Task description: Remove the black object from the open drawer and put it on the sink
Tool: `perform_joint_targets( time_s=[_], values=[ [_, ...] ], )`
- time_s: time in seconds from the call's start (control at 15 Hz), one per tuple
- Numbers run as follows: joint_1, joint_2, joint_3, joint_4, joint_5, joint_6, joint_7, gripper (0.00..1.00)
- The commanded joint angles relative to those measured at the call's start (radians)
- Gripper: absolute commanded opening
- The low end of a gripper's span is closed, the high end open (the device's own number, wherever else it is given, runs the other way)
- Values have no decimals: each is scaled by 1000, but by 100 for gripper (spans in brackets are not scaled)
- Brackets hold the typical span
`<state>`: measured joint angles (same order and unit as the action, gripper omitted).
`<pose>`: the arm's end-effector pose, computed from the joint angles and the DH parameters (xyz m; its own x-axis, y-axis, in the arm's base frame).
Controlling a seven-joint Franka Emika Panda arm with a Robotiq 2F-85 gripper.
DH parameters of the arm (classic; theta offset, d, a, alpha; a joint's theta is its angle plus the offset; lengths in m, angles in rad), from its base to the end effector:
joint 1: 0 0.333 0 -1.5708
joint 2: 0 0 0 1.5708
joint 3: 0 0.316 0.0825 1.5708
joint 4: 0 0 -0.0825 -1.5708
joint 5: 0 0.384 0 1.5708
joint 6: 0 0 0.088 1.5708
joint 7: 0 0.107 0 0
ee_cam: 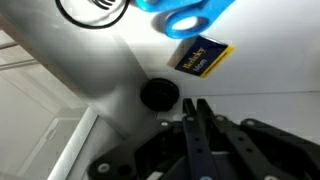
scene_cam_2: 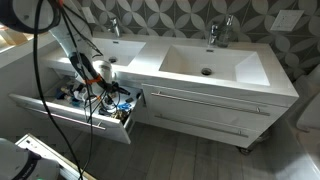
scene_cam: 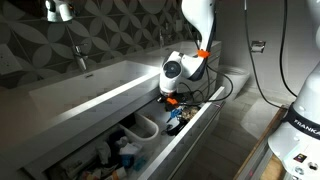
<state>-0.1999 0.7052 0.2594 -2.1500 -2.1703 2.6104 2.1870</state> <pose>0.4871 0.0647 0.0554 0.8240 -0.0459 0.5648 -0.2004 -0.9559 0.2147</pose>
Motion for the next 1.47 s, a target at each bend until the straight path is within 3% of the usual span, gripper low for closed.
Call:
perform_joint_targets(
  time_s=[0.0,0.13,0.67,1.4],
  values=[
    [20,1,-20,9,-6,-14,11,41],
    [24,18,-26,27,-11,-30,11,54],
    [28,86,-39,96,-8,-60,6,41],
    [26,163,-64,168,-1,-89,-4,45]
  ],
)
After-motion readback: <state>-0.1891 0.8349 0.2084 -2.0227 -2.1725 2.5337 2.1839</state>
